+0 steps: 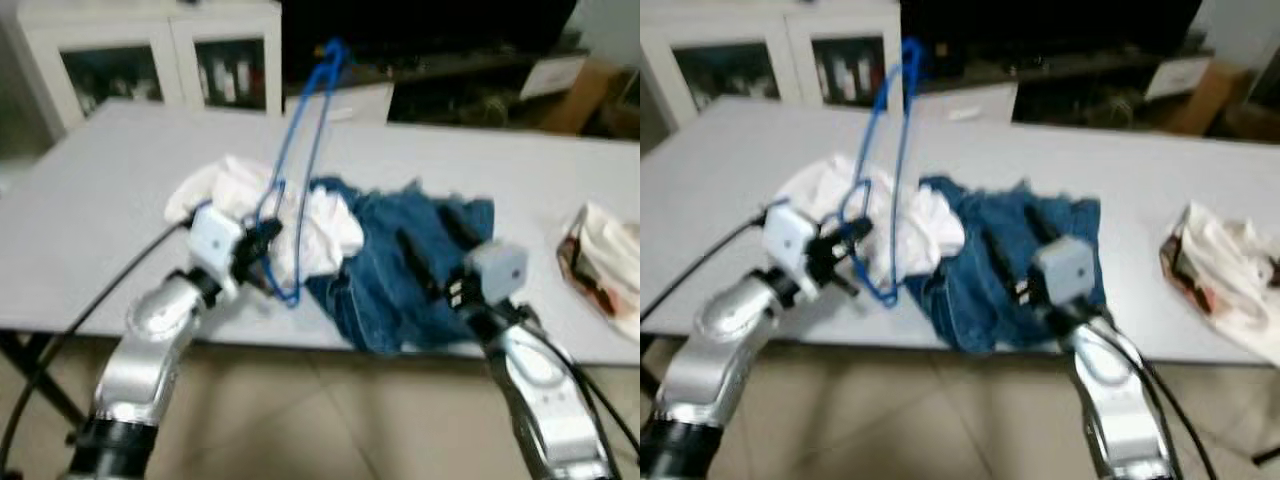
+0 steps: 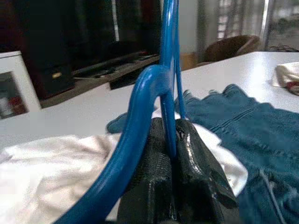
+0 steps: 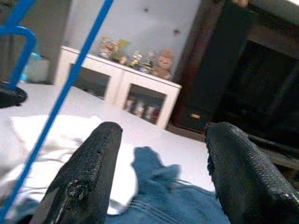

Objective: Hang hanger

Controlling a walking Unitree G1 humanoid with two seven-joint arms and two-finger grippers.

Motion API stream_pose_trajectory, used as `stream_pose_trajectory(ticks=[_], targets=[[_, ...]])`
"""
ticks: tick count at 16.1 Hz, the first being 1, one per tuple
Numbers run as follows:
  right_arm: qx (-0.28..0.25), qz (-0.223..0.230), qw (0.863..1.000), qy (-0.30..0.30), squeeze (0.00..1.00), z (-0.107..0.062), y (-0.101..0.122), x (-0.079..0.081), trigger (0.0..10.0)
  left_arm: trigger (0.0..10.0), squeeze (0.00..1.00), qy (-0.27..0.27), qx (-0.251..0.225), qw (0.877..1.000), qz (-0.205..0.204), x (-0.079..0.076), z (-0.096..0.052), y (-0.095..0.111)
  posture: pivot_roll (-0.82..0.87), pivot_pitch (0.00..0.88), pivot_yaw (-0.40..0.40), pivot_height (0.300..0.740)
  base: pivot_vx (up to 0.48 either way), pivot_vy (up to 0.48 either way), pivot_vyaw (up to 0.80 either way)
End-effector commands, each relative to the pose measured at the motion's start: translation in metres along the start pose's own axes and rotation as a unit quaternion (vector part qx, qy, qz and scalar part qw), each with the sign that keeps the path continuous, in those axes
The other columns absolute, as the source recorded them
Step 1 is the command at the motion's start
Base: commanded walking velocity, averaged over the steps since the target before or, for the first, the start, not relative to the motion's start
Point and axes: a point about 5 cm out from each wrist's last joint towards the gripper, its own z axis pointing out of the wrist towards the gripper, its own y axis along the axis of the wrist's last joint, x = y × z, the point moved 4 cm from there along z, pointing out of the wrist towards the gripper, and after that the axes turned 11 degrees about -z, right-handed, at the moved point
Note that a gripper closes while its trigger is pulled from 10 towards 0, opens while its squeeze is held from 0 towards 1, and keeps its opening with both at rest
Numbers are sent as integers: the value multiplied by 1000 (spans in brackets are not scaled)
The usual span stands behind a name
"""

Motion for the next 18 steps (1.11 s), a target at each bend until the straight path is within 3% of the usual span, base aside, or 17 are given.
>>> stream_pose_trajectory(ticks=[1, 12, 18], targets=[[9, -7, 1000, -15, 0, -4, -3, -10, 10000, 10000, 0, -18, 10, 1000, -2, -11, 6, -5, 1, 41, -35, 740, 480, 0, 0], [7, -10, 1000, -17, 0, -3, -1, -12, 10000, 10000, 0, -40, 16, 999, 26, -16, 6, -1, -5, 49, -29, 740, 465, 0, 0], [6, -11, 1000, -16, 0, -4, 3, -17, 10000, 10000, 0, -90, 33, 995, 33, -31, 3, -3, -10, 52, -27, 740, 0, 0, 0]])
